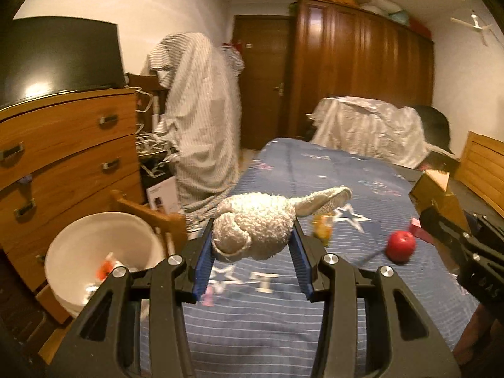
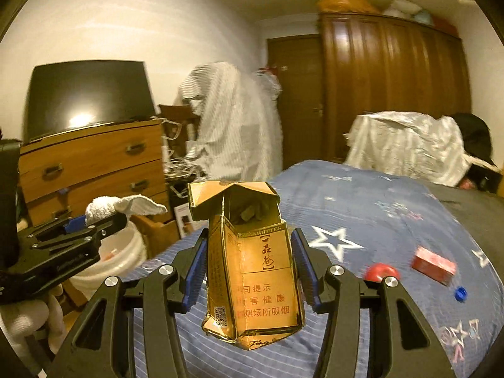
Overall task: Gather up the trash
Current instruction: 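Carry the cigarette pack and knitted rabbit with both tools over the bucket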
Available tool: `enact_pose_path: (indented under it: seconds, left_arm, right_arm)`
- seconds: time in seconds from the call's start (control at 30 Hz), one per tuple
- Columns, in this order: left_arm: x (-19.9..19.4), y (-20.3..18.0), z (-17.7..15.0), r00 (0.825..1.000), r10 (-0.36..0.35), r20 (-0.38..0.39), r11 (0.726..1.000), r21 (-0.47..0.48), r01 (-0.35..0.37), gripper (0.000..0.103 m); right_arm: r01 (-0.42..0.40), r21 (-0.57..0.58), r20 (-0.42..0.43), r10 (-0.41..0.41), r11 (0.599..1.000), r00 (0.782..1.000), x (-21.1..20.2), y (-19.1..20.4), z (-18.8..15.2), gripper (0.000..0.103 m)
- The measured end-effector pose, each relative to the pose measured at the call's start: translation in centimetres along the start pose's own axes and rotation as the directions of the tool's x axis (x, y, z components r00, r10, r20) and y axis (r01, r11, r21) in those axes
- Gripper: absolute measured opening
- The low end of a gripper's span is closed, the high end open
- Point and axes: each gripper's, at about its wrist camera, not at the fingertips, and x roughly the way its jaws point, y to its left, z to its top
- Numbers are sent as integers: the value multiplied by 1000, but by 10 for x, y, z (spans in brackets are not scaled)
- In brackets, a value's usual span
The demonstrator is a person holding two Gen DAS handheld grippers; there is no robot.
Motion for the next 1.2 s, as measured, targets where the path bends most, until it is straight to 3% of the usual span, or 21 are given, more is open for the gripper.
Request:
enact_pose_path:
  seconds: [0.5,0.73,0.97,1.1,1.2]
  left_arm:
    - [-3,99,10,990,139,-27,986,-87,-141,42]
    - [3,139,9,982,176,-67,977,-112,-183,42]
    - [27,198,9,960,218,-175,962,-128,-242,42]
    - [41,232,15,945,223,-237,953,-150,-263,42]
    - [52,251,18,934,217,-282,952,-153,-267,42]
  right_arm:
    - [-194,-105,-73,187,975,980,81,137,61,53]
    - [-276,-130,-167,253,952,953,126,191,69,53]
    - [-368,-135,-296,317,920,901,185,240,82,53]
    - [-422,-126,-398,343,898,851,226,272,87,53]
    - [-455,-98,-488,356,885,797,259,291,85,53]
